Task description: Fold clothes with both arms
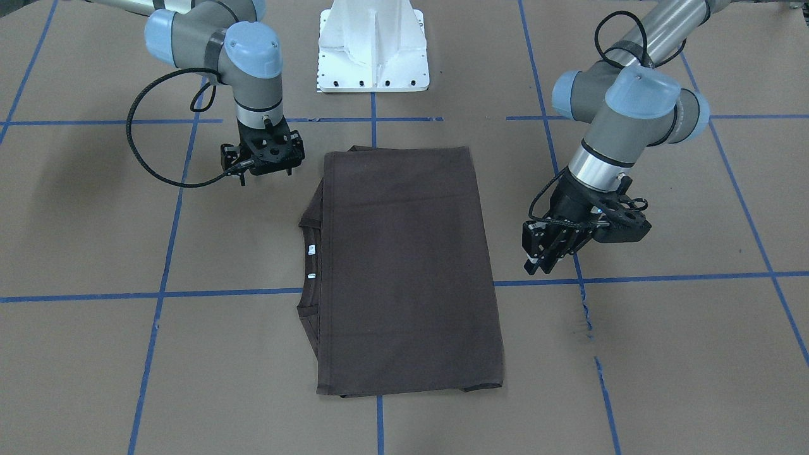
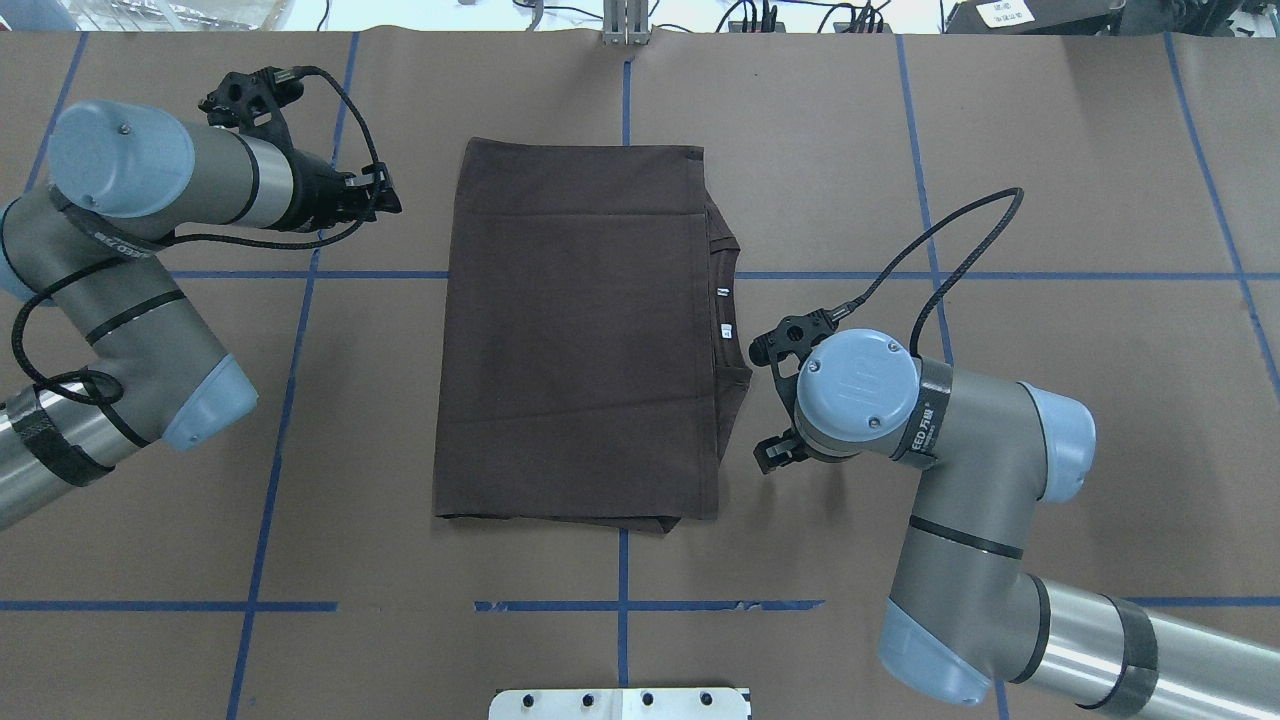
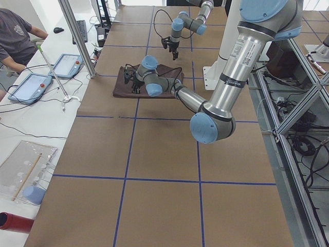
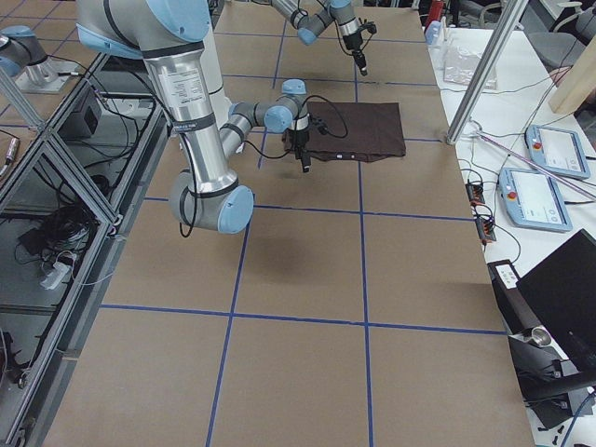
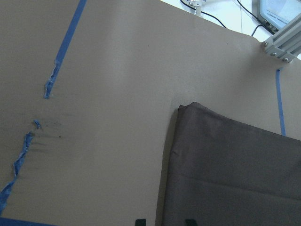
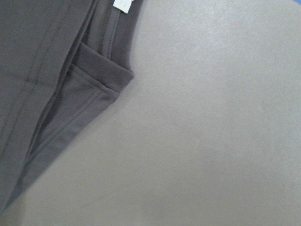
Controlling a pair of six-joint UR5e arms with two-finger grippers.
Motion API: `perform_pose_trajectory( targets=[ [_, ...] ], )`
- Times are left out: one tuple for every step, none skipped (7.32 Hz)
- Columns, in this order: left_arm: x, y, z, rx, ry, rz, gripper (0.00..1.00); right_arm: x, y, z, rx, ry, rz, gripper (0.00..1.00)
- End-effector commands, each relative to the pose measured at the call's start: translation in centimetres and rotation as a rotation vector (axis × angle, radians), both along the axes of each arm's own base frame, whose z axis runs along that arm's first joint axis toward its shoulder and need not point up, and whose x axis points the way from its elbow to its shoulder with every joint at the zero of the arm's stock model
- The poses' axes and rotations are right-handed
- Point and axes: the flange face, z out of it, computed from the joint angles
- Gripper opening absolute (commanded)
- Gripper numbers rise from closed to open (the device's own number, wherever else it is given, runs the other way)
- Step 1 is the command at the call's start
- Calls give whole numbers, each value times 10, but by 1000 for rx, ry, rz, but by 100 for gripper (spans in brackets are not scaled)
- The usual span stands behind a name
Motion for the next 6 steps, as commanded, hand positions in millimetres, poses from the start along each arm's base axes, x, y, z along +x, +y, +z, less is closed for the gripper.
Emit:
perform_pose_trajectory(
  targets=[
    [-4,5,-5,6,10,5,40,-10,7,-30,-96,-84,150,100],
    [-3,6,-4,4,10,9,40,-25,19,-56,-200,-156,279,100],
    [-4,5,-5,5,11,8,40,-39,39,-57,-315,-177,405,94],
    [-4,5,-5,5,11,8,40,-43,42,-74,-427,-268,555,80],
    [-4,5,-6,6,12,8,40,-59,47,-70,-570,-363,676,61],
    [-4,6,-5,4,12,7,40,-74,47,-67,-640,-409,728,58]
  ],
)
